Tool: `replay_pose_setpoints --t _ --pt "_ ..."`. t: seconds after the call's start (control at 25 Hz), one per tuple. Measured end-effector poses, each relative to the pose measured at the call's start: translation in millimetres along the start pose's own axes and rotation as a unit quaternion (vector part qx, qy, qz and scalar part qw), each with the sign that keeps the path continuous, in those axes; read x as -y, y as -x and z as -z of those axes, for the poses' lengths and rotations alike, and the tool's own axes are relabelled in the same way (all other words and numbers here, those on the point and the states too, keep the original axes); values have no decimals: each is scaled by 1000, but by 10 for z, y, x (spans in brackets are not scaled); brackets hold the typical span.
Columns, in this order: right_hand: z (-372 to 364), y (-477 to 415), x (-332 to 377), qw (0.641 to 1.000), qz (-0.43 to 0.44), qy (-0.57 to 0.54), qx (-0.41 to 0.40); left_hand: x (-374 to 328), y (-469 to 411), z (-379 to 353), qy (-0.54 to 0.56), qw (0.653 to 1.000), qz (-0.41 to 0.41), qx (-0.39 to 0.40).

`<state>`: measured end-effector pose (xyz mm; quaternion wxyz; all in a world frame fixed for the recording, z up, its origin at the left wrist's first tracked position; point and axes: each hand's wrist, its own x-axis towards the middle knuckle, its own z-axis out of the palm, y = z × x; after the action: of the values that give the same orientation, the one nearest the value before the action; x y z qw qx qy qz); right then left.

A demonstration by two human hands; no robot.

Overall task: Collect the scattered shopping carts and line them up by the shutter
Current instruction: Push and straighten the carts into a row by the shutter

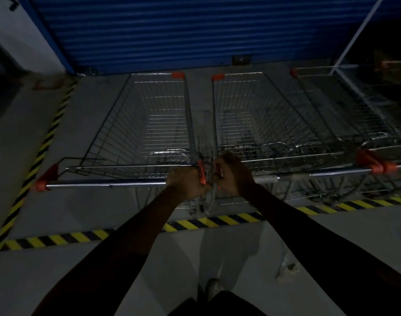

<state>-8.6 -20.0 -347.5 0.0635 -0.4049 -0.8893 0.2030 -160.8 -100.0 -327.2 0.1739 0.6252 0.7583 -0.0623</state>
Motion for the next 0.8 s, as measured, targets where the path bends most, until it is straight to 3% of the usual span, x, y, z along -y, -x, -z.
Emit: replay_pose_setpoints --t 0.24,0.48,0.8 --pt "8 281 46 997 -17 71 4 -21 75 -73 4 1000 -26 3" --pt "61 406 6 978 -15 174 110 -28 43 -67 30 999 -11 16" --pt "26 414 2 984 -9 163 77 -73 -64 -90 45 999 4 25"
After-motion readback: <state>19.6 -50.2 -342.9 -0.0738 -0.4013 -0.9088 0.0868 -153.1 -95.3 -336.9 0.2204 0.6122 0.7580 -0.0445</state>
